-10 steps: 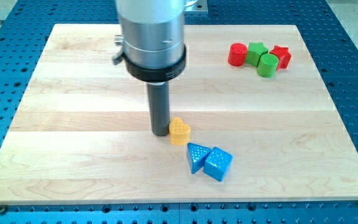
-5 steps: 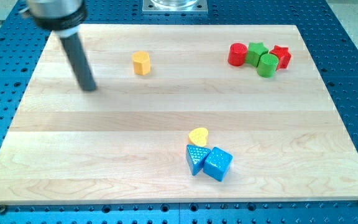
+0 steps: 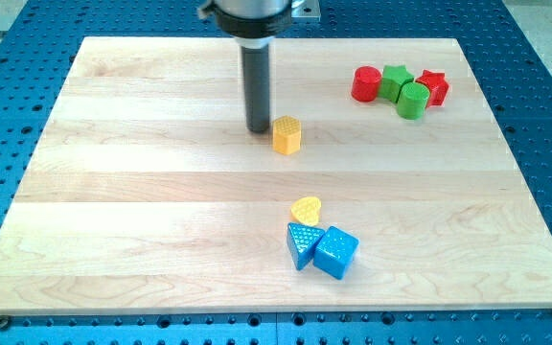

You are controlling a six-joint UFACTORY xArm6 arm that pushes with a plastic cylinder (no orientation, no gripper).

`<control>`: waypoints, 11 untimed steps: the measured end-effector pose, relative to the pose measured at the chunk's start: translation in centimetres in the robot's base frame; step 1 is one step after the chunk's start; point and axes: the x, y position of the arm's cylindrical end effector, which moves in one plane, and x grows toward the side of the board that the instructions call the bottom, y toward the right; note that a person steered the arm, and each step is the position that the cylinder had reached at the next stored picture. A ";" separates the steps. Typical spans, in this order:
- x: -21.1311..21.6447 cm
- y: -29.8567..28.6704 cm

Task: Slide the yellow hexagon to the bottom right of the yellow heart

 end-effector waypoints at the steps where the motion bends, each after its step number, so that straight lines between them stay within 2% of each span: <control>1: 3.7 7.3; 2: 1.2 7.4; 3: 8.7 7.4; 6: 17.3 11.4; 7: 17.8 11.4; 8: 23.1 12.7; 9: 21.1 10.7; 11: 20.3 8.5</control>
